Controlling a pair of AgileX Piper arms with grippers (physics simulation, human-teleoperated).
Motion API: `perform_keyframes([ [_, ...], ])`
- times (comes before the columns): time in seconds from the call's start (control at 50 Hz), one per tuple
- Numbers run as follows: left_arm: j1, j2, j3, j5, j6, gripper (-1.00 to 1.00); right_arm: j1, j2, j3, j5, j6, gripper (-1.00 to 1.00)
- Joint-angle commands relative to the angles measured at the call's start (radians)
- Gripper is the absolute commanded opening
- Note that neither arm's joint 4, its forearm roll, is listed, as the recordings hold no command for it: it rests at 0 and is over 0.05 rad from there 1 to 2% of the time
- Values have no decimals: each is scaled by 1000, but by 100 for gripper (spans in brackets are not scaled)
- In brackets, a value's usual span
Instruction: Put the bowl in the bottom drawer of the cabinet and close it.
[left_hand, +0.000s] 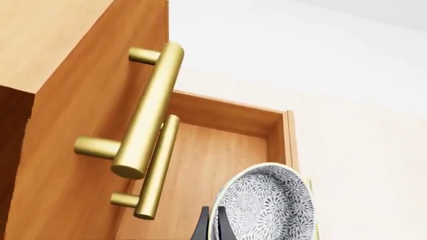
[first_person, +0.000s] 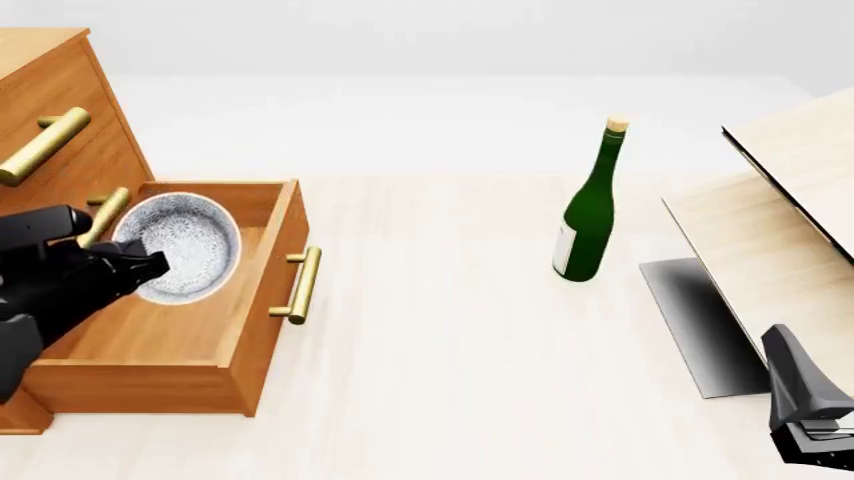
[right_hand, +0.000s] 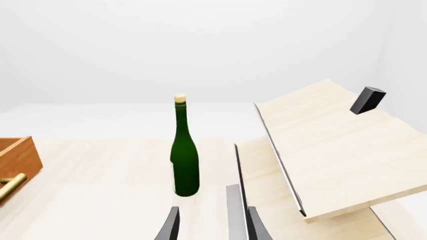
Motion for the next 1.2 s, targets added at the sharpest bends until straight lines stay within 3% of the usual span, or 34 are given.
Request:
perform_keyframes([
  [0.02,19,33,8,-35,9,-100,0,0,0,0,0,100],
  [1.2,74,204,37,-146,15,-100,0,0,0,0,0,100],
])
